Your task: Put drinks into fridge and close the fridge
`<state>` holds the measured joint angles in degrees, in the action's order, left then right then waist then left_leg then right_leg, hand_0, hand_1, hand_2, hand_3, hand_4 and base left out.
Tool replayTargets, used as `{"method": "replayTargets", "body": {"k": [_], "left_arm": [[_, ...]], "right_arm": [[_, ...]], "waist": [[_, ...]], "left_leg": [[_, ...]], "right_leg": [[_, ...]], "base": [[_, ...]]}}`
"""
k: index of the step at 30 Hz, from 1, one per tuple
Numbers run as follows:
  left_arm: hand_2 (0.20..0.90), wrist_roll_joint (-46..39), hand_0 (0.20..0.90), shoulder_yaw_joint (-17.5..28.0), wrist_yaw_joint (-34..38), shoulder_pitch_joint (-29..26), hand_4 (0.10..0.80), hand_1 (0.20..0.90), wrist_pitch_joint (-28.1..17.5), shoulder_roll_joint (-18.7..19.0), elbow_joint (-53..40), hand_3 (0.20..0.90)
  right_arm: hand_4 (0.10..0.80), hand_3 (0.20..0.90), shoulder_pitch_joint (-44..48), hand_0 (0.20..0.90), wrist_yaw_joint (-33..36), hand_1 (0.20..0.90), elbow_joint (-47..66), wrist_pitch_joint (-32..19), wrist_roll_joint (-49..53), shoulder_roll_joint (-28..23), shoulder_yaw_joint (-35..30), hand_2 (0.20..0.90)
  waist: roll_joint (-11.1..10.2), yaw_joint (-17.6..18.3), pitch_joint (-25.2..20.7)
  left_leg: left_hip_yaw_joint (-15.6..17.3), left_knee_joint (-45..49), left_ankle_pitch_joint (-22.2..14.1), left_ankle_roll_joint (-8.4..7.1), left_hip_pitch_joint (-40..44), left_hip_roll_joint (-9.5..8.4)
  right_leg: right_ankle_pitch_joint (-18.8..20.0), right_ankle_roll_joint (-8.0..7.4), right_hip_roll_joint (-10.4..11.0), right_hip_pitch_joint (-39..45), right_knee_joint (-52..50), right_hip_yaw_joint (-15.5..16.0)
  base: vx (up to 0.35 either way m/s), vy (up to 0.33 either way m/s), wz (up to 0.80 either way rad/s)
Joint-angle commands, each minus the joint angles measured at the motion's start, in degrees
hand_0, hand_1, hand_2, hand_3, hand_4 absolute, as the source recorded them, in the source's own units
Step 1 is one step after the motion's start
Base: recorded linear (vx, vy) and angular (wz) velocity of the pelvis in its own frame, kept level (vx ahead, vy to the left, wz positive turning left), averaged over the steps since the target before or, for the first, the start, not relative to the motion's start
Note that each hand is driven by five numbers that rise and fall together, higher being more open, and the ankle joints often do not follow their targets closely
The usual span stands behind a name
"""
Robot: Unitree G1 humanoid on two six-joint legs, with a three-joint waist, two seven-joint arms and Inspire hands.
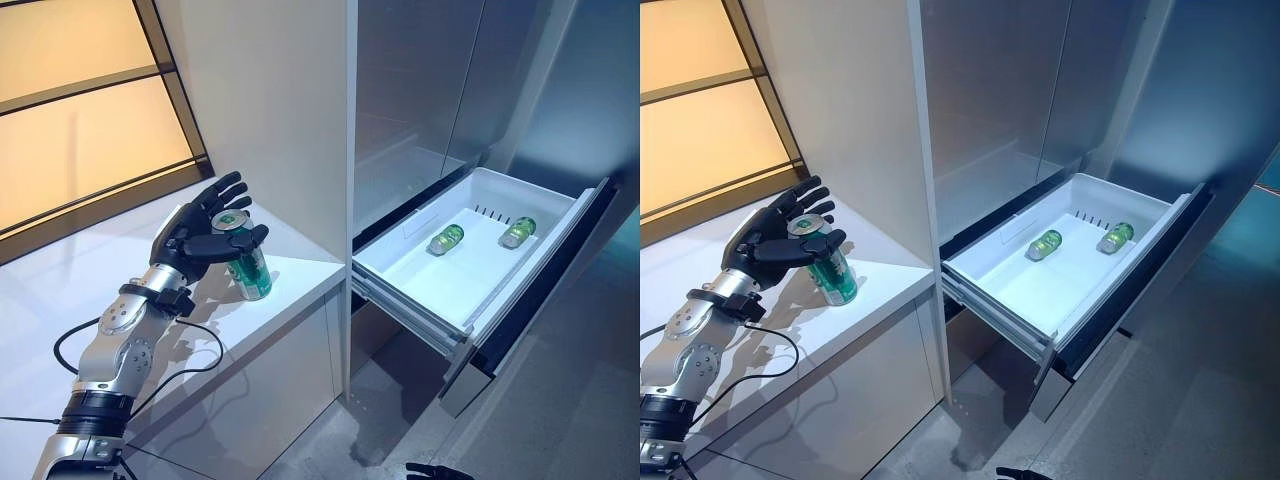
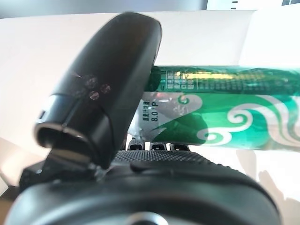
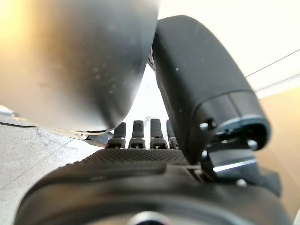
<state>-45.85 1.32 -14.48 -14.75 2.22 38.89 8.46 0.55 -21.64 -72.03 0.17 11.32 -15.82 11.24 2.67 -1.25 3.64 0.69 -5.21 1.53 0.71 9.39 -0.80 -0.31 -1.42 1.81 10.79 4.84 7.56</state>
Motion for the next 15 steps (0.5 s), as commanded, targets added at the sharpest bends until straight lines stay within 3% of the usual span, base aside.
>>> {"method": "replayTargets", "body": {"k": [1, 15], "left_arm": [[0.9, 0.57, 0.9, 4.77, -0.03, -5.41, 0.8, 0.9, -4.36, 2.71, -0.09, 0.9], [0.9, 1.45, 0.9, 4.48, -0.72, -5.2, 0.8, 0.9, -3.63, 2.89, 0.89, 0.9]], "right_arm": [[0.8, 0.9, 1.34, 0.9, -1.44, 0.9, -2.37, 0.38, -1.12, -1.73, 1.33, 0.9], [0.8, 0.9, 1.28, 0.9, -1.64, 0.9, -2.12, 0.66, -1.26, -1.94, 1.2, 0.9]], "waist": [[0.44, 0.18, -0.29], [0.44, 0.32, -0.17]], "left_leg": [[1.87, 1.27, -5.37, 0.31, 1.18, -1.36], [2.02, 1.42, -5.42, 0.3, 1.24, -1.31]], "right_leg": [[-4.92, -1.78, -1.51, -2.21, -4.73, -2.99], [-5.02, -1.72, -1.56, -2.15, -4.86, -2.94]], "base": [[0.0, 0.0, 0.0], [0.0, 0.0, 0.0]]}}
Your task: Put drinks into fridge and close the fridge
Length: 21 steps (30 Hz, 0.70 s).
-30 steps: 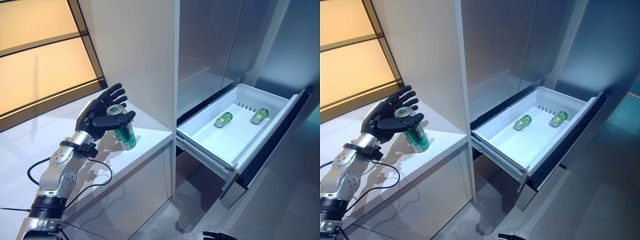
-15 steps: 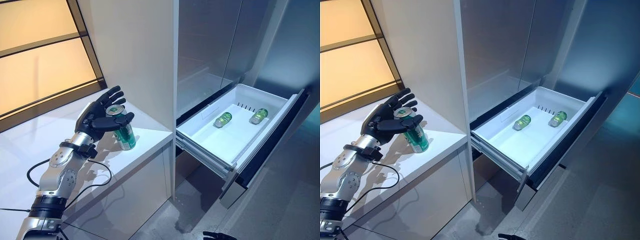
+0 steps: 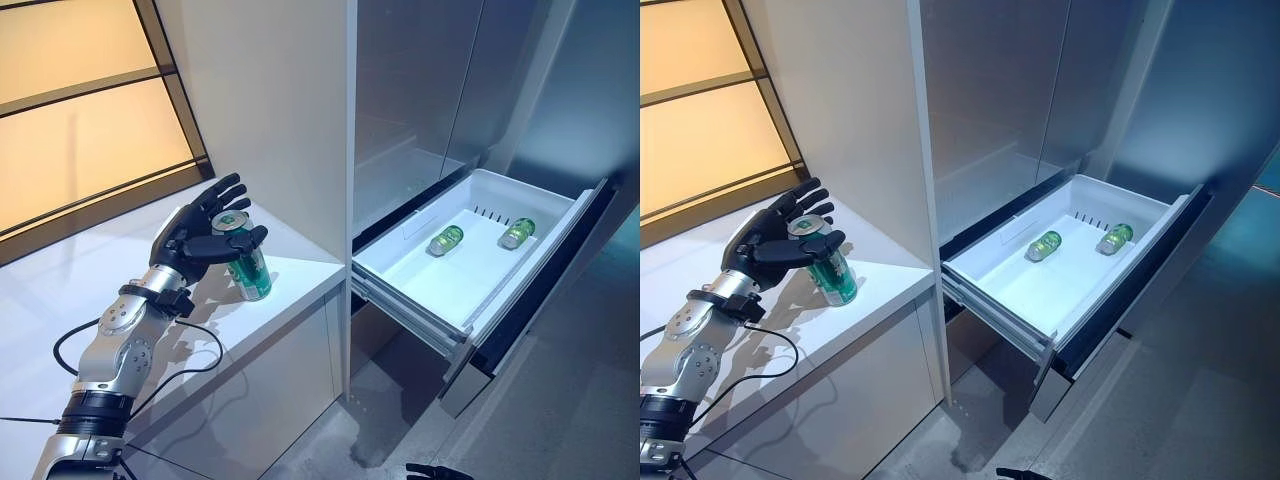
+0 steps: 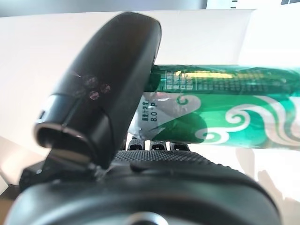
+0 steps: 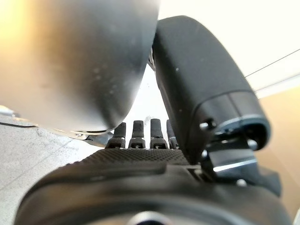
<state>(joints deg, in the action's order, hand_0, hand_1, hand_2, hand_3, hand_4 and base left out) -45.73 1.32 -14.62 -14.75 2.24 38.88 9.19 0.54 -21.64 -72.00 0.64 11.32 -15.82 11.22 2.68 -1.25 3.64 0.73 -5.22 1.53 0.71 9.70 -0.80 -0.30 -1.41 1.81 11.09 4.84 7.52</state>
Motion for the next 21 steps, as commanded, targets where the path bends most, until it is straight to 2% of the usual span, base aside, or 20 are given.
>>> {"method": "replayTargets", "body": {"k": [1, 21], "left_arm": [[0.9, 1.27, 0.9, 4.46, -0.6, -5.33, 0.8, 0.9, -3.69, 2.95, 0.36, 0.9], [0.9, 0.61, 0.9, 4.47, -1.62, -5.67, 0.8, 0.9, -2.93, 3.21, 2.64, 0.9]], "right_arm": [[0.8, 0.9, 1.29, 0.9, -1.61, 0.9, -2.2, 0.15, -1.27, -1.94, 1.26, 0.9], [0.8, 0.9, 1.36, 0.9, -1.61, 0.9, -1.93, 0.58, -1.18, -2.12, 1.27, 0.9]], "waist": [[0.47, 0.36, -0.17], [0.51, 0.5, 0.02]], "left_leg": [[2.02, 1.43, -5.43, 0.3, 0.93, -1.31], [2.14, 1.76, -5.5, 0.3, 0.96, -1.33]], "right_leg": [[-5.02, -1.74, -1.56, -2.45, -4.85, -2.91], [-5.12, -1.7, -1.53, -2.32, -5.02, -2.89]], "base": [[0.0, 0.0, 0.0], [0.0, 0.0, 0.0]]}}
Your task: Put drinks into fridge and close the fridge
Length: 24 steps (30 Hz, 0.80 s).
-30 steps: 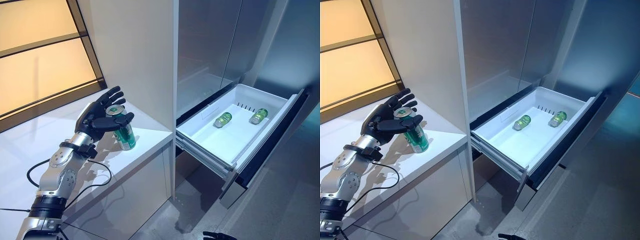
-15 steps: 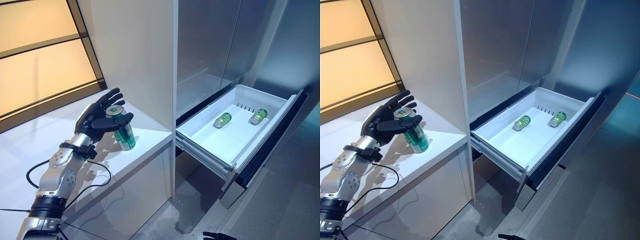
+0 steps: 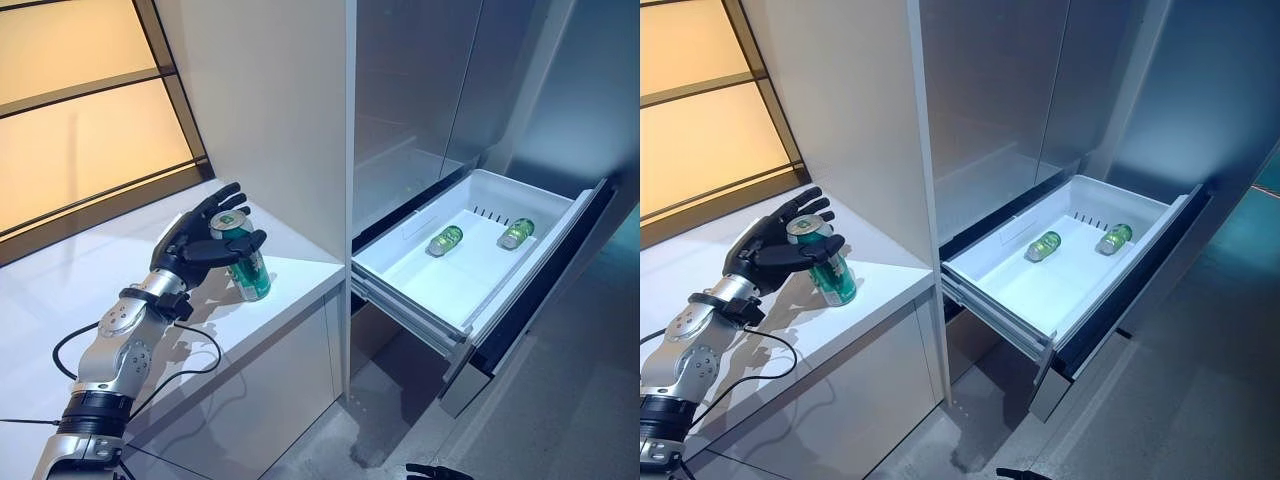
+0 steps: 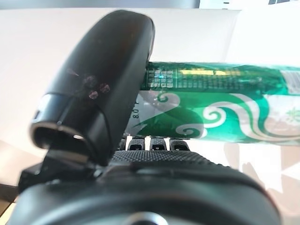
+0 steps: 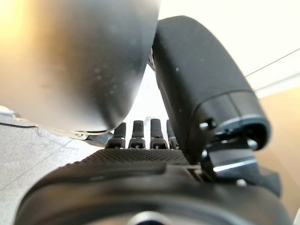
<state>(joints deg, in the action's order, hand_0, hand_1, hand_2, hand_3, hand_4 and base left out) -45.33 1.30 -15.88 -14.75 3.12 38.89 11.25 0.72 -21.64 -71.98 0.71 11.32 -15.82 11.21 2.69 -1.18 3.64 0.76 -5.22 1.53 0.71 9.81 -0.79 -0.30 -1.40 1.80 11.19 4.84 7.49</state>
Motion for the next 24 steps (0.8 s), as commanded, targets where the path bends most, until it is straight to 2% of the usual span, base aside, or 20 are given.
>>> {"method": "replayTargets", "body": {"k": [1, 5, 6, 7, 8, 9, 10, 20, 24], "left_arm": [[0.9, 0.1, 0.9, 4.42, -0.35, -5.67, 0.8, 0.9, -3.83, 3.25, 0.54, 0.9], [0.9, 0.07, 0.9, 4.38, -0.57, -5.67, 0.8, 0.9, -3.97, 3.1, 0.33, 0.9], [0.747, -0.11, 0.747, 4.3, -0.73, -5.87, 0.622, 0.747, -3.76, 3.2, 0.22, 0.722], [0.747, -0.18, 0.747, 4.26, -0.81, -5.91, 0.622, 0.747, -3.73, 3.25, 0.1, 0.722], [0.467, -0.18, 0.467, 4.26, -0.81, -5.91, 0.295, 0.467, -3.73, 3.25, 0.1, 0.395], [0.368, -0.29, 0.368, 4.29, -1.09, -5.9, 0.18, 0.368, -3.71, 3.41, 0.02, 0.28], [0.3, -0.28, 0.3, 4.29, -1.2, -5.91, 0.1, 0.3, -3.74, 3.44, 0.0, 0.2], [0.3, -0.72, 0.3, 3.87, -2.81, -6.27, 0.1, 0.3, -3.45, 3.85, -0.94, 0.2], [0.3, -1.19, 0.3, 3.58, -4.0, -6.45, 0.1, 0.3, -4.15, 3.97, -1.9, 0.2]], "right_arm": [[0.8, 0.9, 1.18, 0.9, -1.57, 0.9, -1.89, 0.56, -1.19, -2.12, 1.28, 0.9], [0.8, 0.9, 1.07, 0.9, -1.55, 0.9, -2.01, 0.37, -1.26, -2.07, 1.14, 0.9], [0.8, 0.9, 1.09, 0.9, -1.58, 0.9, -2.07, 0.36, -1.14, -2.08, 1.19, 0.9], [0.8, 0.9, 1.07, 0.9, -1.58, 0.9, -2.09, 0.34, -1.15, -2.07, 1.2, 0.9], [0.8, 0.9, 1.07, 0.9, -1.58, 0.9, -2.09, 0.34, -1.15, -2.07, 1.2, 0.9], [0.8, 0.9, 1.03, 0.9, -1.66, 0.9, -2.13, 0.25, -1.22, -2.12, 1.13, 0.9], [0.8, 0.9, 1.04, 0.9, -1.68, 0.9, -2.12, 0.25, -1.24, -2.14, 1.1, 0.9], [0.8, 0.9, 1.13, 0.9, -3.11, 0.9, -1.77, -1.17, 0.82, -2.18, 1.19, 0.9], [0.8, 0.9, 1.34, 0.9, -4.95, 0.9, 1.93, -6.11, 1.37, -2.08, 1.87, 0.9]], "waist": [[0.49, 0.44, 0.04], [0.46, 0.45, 0.05], [0.45, 0.44, 0.07], [0.46, 0.44, 0.04], [0.46, 0.44, 0.03], [0.49, 0.46, 0.03], [0.49, 0.46, 0.03], [0.63, 0.55, 0.06], [0.58, 0.59, 0.16]], "left_leg": [[2.12, 1.79, -5.49, 0.3, 0.83, -1.34], [2.17, 1.82, -5.54, 0.33, 0.84, -1.34], [2.14, 1.81, -5.55, 0.32, 0.84, -1.33], [2.12, 1.8, -5.53, 0.32, 0.82, -1.36], [2.12, 1.8, -5.53, 0.32, 0.82, -1.36], [2.15, 1.82, -5.53, 0.31, 0.8, -1.37], [2.16, 1.84, -5.53, 0.31, 0.78, -1.38], [2.2, 1.97, -5.59, 0.32, 0.84, -1.37], [2.12, 2.04, -5.56, 0.36, 0.76, -1.34]], "right_leg": [[-5.12, -1.7, -1.53, -2.44, -5.04, -2.88], [-5.14, -1.7, -1.52, -2.41, -5.06, -2.87], [-5.15, -1.7, -1.53, -2.44, -5.09, -2.88], [-5.13, -1.71, -1.56, -2.44, -5.07, -2.91], [-5.13, -1.71, -1.56, -2.44, -5.07, -2.92], [-5.13, -1.72, -1.57, -2.45, -5.07, -2.93], [-5.14, -1.72, -1.57, -2.46, -5.08, -2.94], [-5.16, -1.65, -1.55, -2.44, -5.17, -2.85], [-5.07, -1.7, -1.49, -2.52, -5.27, -2.76]], "base": [[0.0, 0.0, 0.0], [0.0, 0.0, 0.0], [0.0, 0.0, 0.0], [0.0, 0.0, 0.0], [0.0, 0.0, 0.0], [0.0, 0.0, 0.0], [0.0, 0.0, 0.0], [0.0, 0.0, 0.0], [0.0, 0.0, 0.0]]}}
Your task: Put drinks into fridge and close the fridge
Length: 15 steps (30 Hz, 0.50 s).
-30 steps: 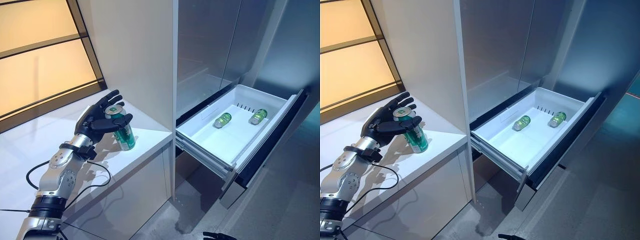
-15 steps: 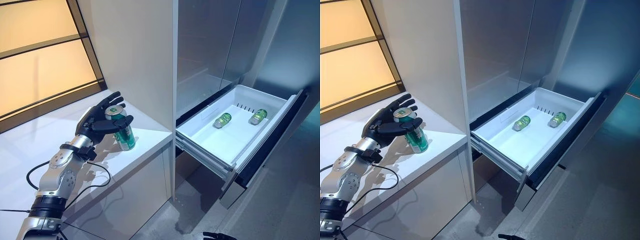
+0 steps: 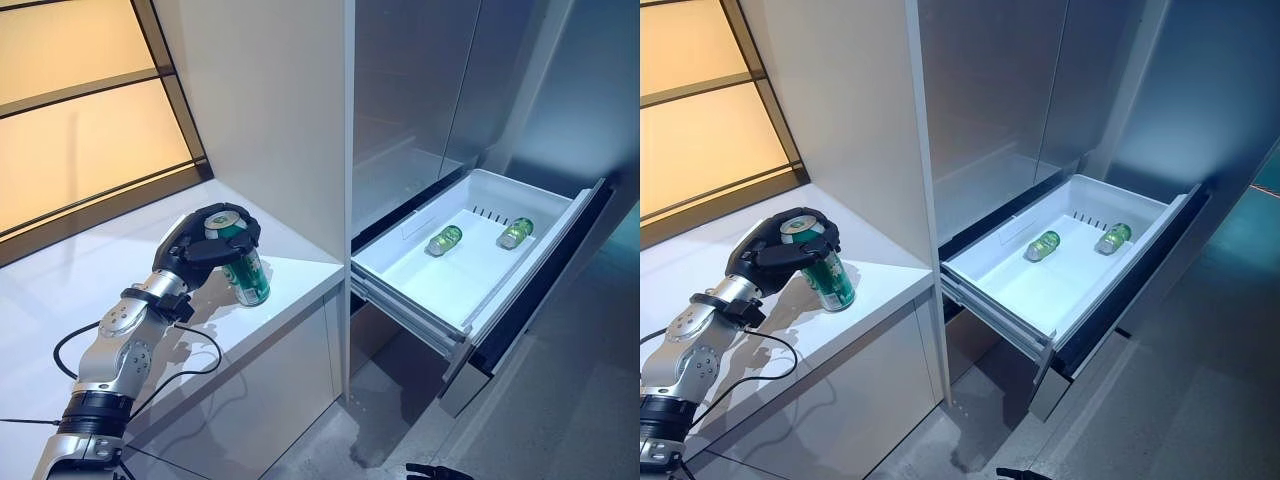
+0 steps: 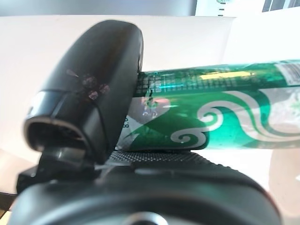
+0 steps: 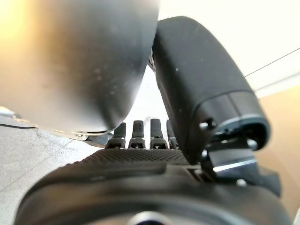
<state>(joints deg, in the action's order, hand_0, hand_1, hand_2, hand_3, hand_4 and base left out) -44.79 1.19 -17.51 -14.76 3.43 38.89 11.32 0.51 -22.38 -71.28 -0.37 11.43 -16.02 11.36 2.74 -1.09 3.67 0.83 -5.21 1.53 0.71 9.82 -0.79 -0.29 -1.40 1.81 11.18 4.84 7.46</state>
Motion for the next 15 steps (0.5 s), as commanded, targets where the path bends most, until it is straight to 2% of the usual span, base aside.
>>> {"method": "replayTargets", "body": {"k": [1, 4, 6, 9, 13, 14, 15], "left_arm": [[0.3, -1.99, 0.3, 3.5, -2.64, -6.55, 0.1, 0.3, -4.7, 3.87, -2.52, 0.2], [0.3, -2.86, 0.3, 2.71, -3.78, -6.78, 0.1, 0.3, -6.37, 3.47, -4.08, 0.2], [0.3, -3.55, 0.3, 2.14, -4.93, -6.56, 0.1, 0.3, -8.33, 3.22, -4.63, 0.2], [0.3, -4.46, 0.3, 1.0, -6.91, -4.89, 0.1, 0.3, -12.64, 2.3, -6.15, 0.2], [0.3, -3.62, 0.3, -0.65, -10.08, -0.48, 0.1, 0.3, -19.93, 0.39, -10.49, 0.2], [0.3, -3.51, 0.3, -1.09, -10.41, 0.13, 0.1, 0.3, -20.93, 0.04, -11.46, 0.2], [0.3, -3.47, 0.3, -1.57, -11.83, 0.52, 0.1, 0.3, -22.12, -0.37, -12.18, 0.2]], "right_arm": [[0.8, 0.9, 1.57, 0.9, -4.76, 0.9, 2.99, -6.35, 2.01, -1.98, 2.1, 0.9], [0.8, 0.9, 0.91, 0.9, -4.76, 0.9, 16.78, -8.05, 4.0, -1.94, 4.57, 0.9], [0.8, 0.9, -0.22, 0.9, -3.65, 0.9, 27.92, -7.18, 5.47, -1.86, 6.09, 0.9], [0.8, 0.9, -2.03, 0.9, -3.56, 0.9, 43.61, -7.31, 7.42, -1.94, 7.44, 0.9], [0.8, 0.9, -1.22, 0.9, -9.37, 0.9, 61.42, -7.23, 14.76, -4.77, 5.97, 0.9], [0.8, 0.9, -0.39, 0.9, -9.62, 0.9, 65.43, -5.33, 16.77, -5.42, 5.56, 0.9], [0.8, 0.9, 0.64, 0.9, -10.55, 0.9, 67.87, -5.53, 19.22, -6.04, 5.5, 0.9]], "waist": [[0.47, 0.54, 0.17], [0.26, 0.99, 0.38], [0.14, 1.45, 0.45], [-0.13, 2.31, 0.76], [-0.16, 2.95, 0.99], [-0.15, 2.93, 1.04], [-0.16, 2.86, 1.04]], "left_leg": [[2.03, 2.05, -5.55, 0.36, 0.75, -1.32], [1.96, 1.9, -5.32, 0.37, 0.74, -1.27], [1.97, 1.83, -5.14, 0.33, 0.6, -1.24], [2.04, 1.67, -4.83, 0.33, 0.51, -1.25], [2.25, 1.38, -4.38, 0.51, 0.27, -1.21], [2.27, 1.38, -4.32, 0.6, 0.23, -1.23], [2.27, 1.38, -4.24, 0.67, 0.16, -1.26]], "right_leg": [[-5.05, -1.7, -1.45, -2.51, -5.28, -2.6], [-4.97, -1.68, -1.36, -2.59, -5.34, -2.53], [-4.91, -1.74, -1.26, -2.79, -5.41, -2.42], [-4.78, -1.8, -1.17, -3.0, -5.48, -2.37], [-4.55, -1.88, -1.24, -3.64, -5.65, -2.85], [-4.49, -1.85, -1.25, -3.74, -5.71, -2.94], [-4.41, -1.83, -1.25, -3.85, -5.73, -3.08]], "base": [[0.0, 0.0, 0.0], [0.0, 0.0, 0.0], [0.0, 0.0, 0.0], [0.0, 0.0, 0.0], [-0.006, 0.005, -0.01], [0.0, 0.0, 0.0], [0.0, 0.0, 0.0]]}}
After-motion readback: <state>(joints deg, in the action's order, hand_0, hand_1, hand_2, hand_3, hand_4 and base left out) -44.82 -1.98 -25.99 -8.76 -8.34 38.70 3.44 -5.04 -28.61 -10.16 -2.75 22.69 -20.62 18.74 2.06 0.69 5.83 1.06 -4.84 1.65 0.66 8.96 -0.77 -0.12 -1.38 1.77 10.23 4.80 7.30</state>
